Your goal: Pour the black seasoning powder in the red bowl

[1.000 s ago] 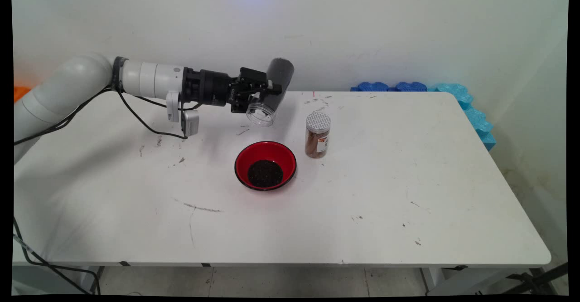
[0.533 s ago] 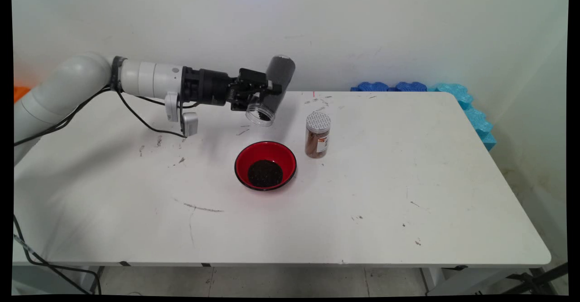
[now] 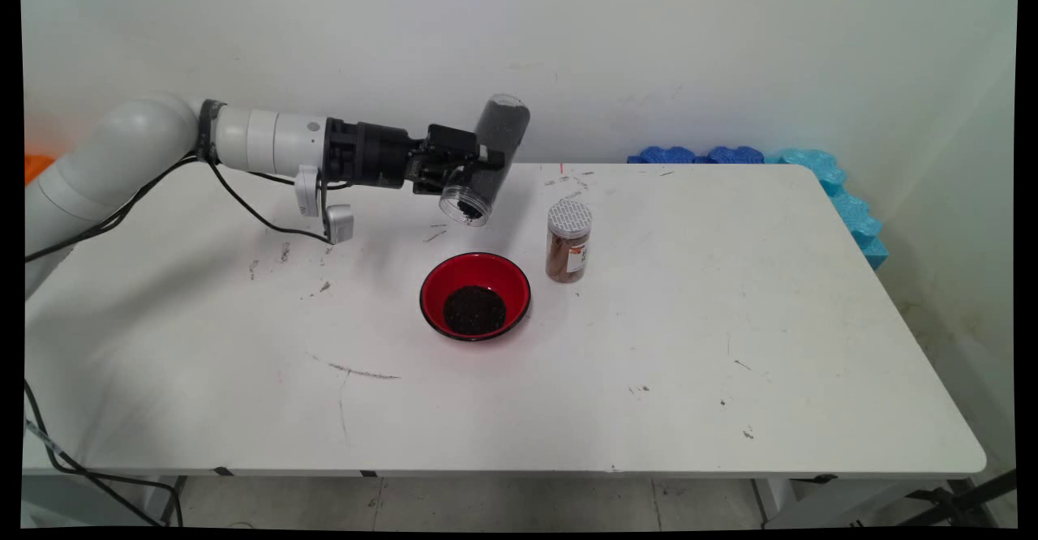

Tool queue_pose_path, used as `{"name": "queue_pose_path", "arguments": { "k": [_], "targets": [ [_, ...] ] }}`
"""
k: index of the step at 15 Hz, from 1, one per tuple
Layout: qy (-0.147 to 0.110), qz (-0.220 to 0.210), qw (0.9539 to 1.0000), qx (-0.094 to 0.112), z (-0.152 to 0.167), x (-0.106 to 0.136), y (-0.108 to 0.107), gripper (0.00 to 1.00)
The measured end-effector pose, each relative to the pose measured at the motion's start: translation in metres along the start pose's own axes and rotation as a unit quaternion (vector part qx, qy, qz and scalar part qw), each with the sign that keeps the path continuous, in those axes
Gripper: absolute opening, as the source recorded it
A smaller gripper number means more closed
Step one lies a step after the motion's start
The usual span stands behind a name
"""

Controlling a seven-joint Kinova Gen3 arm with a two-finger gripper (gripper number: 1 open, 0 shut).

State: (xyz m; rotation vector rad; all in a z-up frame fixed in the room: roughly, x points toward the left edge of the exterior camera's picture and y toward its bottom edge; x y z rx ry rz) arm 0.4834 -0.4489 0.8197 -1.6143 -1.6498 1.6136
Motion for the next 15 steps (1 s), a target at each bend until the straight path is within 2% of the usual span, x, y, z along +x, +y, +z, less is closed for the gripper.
{"name": "queue_pose_path", "arguments": {
  "k": [15],
  "targets": [
    [-0.005,0.037,0.9993,-0.001,0.0039,-0.0012,-0.0023,0.00]
  ]
}}
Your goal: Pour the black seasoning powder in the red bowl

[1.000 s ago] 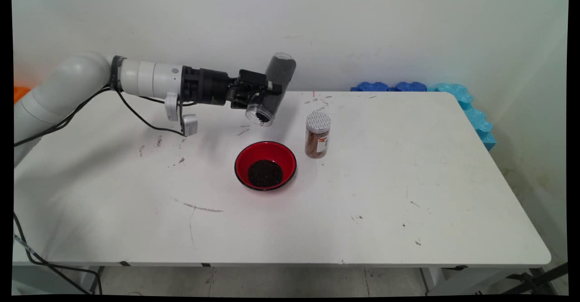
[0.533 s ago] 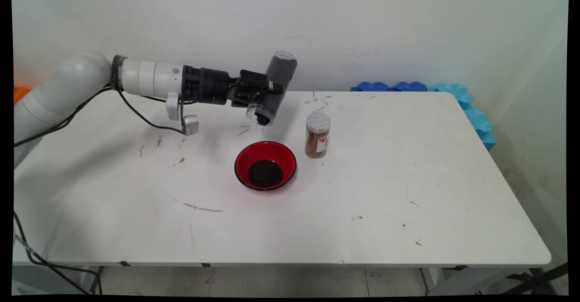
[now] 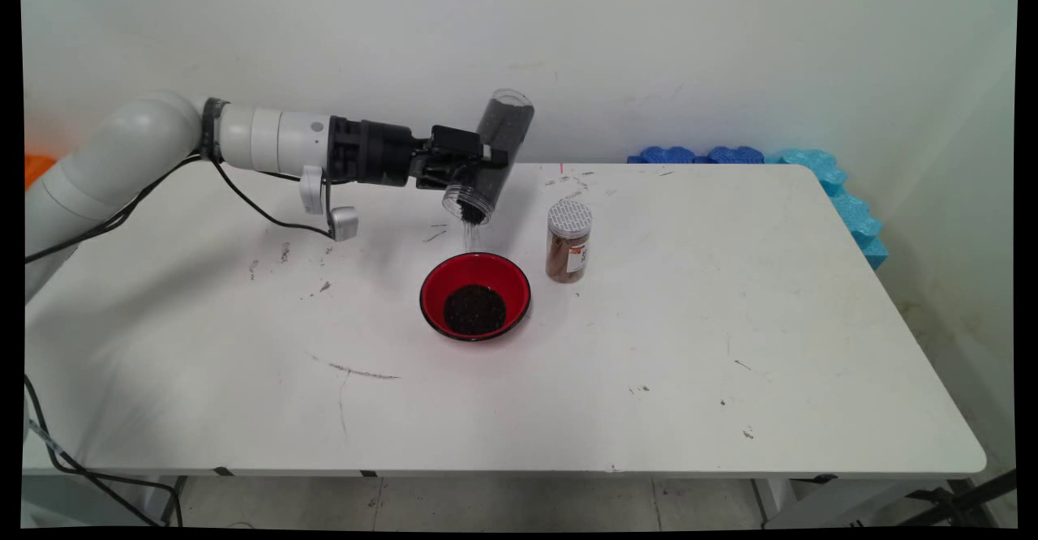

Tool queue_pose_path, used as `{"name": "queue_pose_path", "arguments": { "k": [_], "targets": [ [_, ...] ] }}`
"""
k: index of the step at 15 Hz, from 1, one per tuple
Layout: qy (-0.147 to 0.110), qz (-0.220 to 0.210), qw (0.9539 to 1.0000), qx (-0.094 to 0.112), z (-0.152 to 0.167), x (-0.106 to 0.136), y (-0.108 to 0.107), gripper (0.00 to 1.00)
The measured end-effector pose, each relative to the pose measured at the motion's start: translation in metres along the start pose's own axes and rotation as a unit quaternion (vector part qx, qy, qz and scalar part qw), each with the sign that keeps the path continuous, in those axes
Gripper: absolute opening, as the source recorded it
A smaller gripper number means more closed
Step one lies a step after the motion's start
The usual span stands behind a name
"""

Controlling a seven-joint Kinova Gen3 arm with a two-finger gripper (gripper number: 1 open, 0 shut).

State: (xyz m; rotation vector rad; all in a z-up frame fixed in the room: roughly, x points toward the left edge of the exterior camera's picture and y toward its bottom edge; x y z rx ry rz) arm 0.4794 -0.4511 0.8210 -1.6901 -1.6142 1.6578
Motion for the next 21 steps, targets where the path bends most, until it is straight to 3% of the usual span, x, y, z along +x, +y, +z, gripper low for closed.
{"name": "queue_pose_path", "arguments": {
  "k": [21],
  "targets": [
    [0.002,0.020,0.9998,0.003,0.0044,0.0026,-0.0030,0.00]
  ]
}}
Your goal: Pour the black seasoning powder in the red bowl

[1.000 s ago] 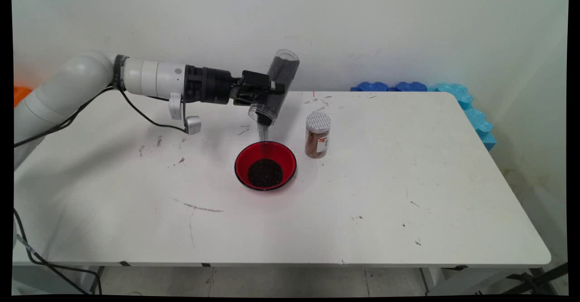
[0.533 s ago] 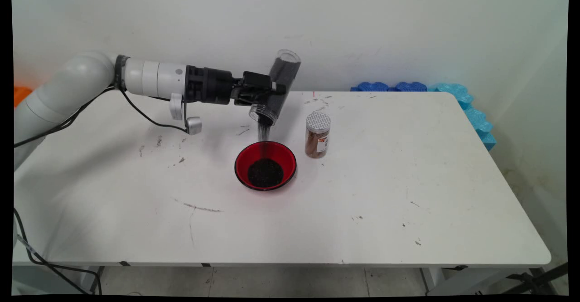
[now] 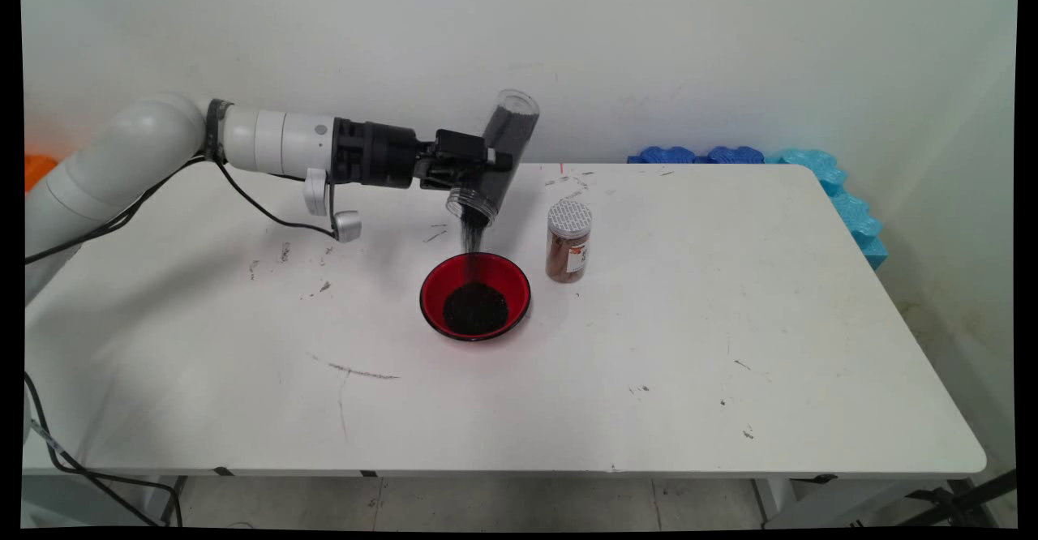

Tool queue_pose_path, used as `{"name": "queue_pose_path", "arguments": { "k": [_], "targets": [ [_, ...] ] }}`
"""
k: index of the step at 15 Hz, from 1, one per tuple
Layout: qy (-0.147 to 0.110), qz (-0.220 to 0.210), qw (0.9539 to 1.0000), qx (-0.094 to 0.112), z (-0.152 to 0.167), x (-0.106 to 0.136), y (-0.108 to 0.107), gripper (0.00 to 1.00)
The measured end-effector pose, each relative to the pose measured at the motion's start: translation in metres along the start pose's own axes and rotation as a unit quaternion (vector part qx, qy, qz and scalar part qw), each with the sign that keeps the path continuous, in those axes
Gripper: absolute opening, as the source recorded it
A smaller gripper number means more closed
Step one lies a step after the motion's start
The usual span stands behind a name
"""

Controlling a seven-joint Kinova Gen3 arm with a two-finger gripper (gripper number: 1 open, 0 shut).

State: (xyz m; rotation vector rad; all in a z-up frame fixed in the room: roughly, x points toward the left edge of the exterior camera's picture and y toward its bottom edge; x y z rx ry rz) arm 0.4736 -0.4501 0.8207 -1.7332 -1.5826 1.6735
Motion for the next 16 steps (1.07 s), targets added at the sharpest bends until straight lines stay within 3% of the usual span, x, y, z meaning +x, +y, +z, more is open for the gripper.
{"name": "queue_pose_path", "arguments": {
  "k": [16],
  "targets": [
    [0.001,0.005,1.0000,-0.001,0.0007,0.0000,-0.0001,0.00]
  ]
}}
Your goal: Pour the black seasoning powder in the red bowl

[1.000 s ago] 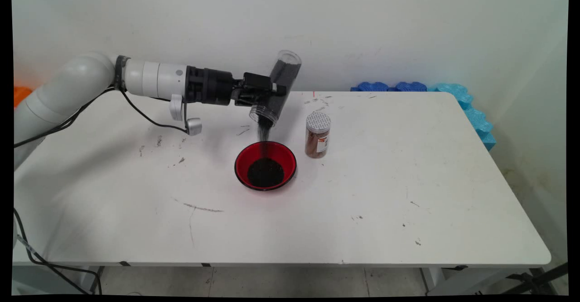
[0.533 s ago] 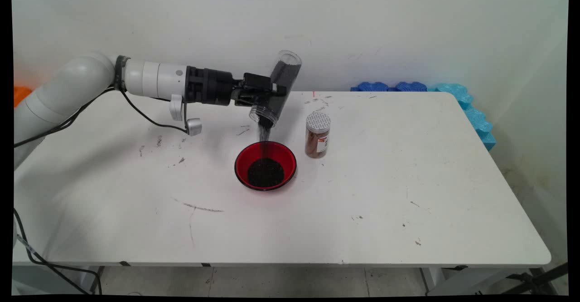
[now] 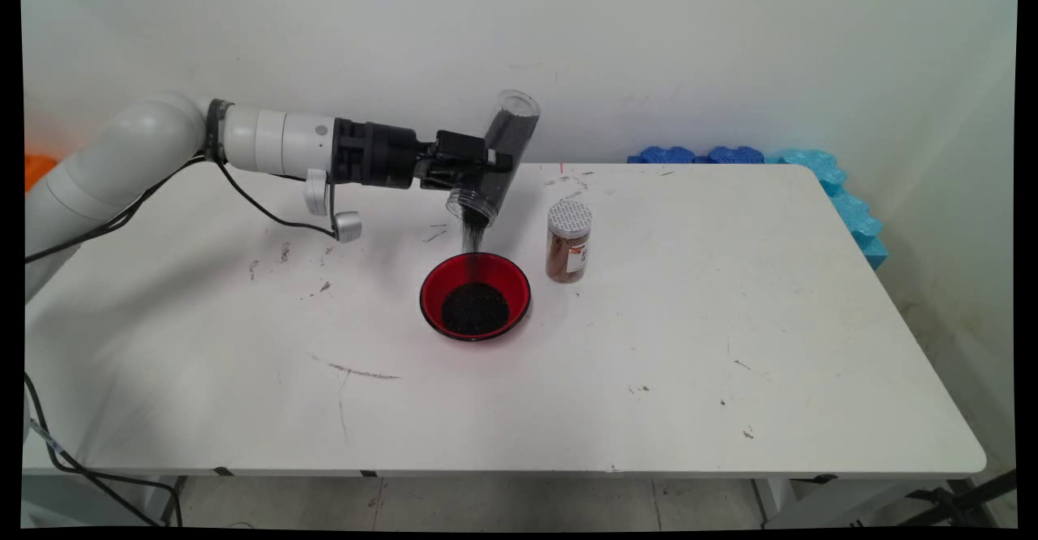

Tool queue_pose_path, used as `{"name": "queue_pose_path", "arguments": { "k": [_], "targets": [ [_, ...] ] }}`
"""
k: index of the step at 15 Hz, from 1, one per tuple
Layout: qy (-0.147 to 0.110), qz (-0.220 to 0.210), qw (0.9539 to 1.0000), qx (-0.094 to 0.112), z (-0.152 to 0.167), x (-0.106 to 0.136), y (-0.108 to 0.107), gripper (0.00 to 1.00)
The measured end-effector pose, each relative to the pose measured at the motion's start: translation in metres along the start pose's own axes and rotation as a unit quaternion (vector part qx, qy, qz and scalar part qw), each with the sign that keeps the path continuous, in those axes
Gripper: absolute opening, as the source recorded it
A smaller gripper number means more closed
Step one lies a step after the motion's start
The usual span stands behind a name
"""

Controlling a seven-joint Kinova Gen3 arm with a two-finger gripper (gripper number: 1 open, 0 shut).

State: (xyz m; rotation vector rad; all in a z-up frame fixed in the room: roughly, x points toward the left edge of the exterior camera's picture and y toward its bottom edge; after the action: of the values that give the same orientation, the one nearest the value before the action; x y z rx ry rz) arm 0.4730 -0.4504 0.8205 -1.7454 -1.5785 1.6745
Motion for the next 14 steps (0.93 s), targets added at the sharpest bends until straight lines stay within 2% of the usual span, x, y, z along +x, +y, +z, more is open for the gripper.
{"name": "queue_pose_path", "arguments": {
  "k": [14],
  "targets": [
    [0.001,0.004,1.0000,-0.002,0.0003,0.0011,0.0001,0.00]
  ]
}}
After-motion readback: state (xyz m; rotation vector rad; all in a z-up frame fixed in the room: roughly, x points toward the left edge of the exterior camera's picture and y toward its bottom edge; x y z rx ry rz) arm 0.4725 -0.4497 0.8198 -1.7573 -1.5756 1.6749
